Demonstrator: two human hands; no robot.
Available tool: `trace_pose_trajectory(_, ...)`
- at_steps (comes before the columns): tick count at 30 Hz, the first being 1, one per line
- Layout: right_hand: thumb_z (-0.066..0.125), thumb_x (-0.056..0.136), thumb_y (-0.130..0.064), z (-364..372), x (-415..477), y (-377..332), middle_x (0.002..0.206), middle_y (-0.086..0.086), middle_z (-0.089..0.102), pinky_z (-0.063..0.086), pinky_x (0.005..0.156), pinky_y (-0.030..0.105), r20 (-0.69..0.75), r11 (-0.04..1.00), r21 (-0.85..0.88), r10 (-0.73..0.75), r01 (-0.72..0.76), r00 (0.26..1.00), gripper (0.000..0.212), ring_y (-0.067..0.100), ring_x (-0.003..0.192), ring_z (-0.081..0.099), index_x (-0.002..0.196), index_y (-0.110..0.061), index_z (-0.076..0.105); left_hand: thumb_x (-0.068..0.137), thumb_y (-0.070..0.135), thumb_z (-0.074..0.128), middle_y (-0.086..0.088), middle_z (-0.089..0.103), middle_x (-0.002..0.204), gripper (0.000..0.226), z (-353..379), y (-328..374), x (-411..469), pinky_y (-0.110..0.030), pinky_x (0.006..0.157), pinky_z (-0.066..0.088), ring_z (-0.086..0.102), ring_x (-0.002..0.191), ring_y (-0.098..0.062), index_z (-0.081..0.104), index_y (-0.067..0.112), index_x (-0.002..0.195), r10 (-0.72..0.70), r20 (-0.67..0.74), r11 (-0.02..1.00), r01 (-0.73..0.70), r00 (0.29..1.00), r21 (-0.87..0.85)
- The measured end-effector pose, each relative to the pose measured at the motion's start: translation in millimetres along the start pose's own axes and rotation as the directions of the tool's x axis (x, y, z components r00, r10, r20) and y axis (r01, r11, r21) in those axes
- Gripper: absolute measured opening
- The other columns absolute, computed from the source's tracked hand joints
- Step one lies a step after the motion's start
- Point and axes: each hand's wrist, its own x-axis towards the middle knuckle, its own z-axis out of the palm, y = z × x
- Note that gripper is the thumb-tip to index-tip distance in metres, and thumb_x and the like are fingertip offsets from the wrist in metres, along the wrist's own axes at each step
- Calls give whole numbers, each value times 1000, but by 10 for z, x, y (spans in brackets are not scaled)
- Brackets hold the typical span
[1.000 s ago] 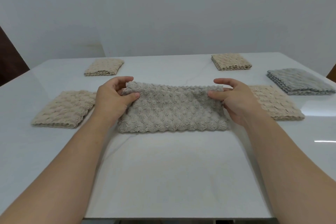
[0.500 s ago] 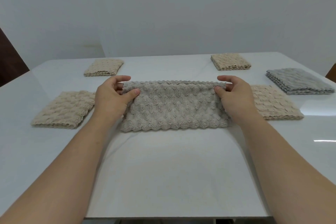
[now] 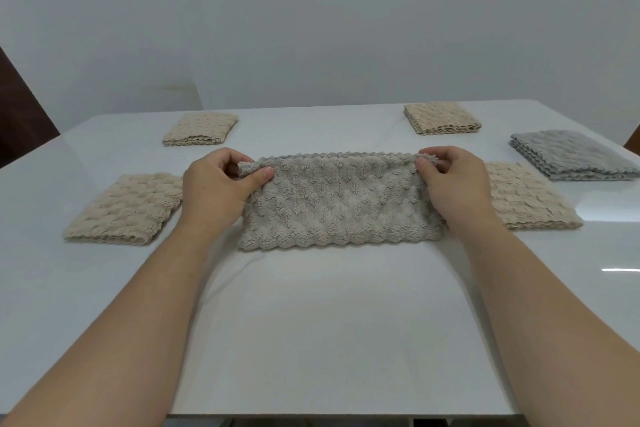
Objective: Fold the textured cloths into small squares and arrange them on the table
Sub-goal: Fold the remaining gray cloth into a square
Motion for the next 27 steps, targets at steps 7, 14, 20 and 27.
trace_pose_trajectory(7, 69, 96, -27, -9, 19, 13, 93, -1, 69, 44, 67, 19, -16, 1000, -25, 0, 0, 1000, 20, 16, 90, 66, 111, -15, 72, 83, 13, 82, 12, 71, 78, 17, -42, 37, -21, -14, 61, 44, 54, 59, 2, 75, 28, 89, 41, 92, 997, -47, 995, 59)
trace_pose_trajectory(14, 74, 92, -33, -29, -21, -42, 81, -12, 65, 48, 72, 24, 7, 997, -74, -26, 26, 1000, 14, 11, 78, 63, 98, -22, 69, 89, 26, 75, 9, 70, 93, 14, -51, 41, -19, -36, 69, 56, 67, 62, -21, 64, 33, 87, 28, -3, 991, -27, 1000, 130)
trace_pose_trajectory(20, 67, 96, -38, -67, -61, -195, 88, -12, 66, 40, 63, 16, -45, 994, -48, -98, 95, 994, 12, 6, 78, 62, 99, -27, 63, 97, 25, 66, 2, 72, 99, 13, -45, 140, -58, -28, 61, 52, 68, 44, -17, 54, 29, 97, 16, -27, 997, -14, 999, 74)
trace_pose_trajectory(27, 63, 96, -33, -43, -102, -263, 94, -18, 69, 58, 88, 49, -69, 949, 236, -197, 208, 978, 9, 14, 85, 75, 94, -39, 57, 91, 26, 69, 10, 73, 96, 17, -82, 197, -75, -44, 87, 60, 74, 92, -20, 59, 39, 90, 124, -120, 981, -140, 985, -134)
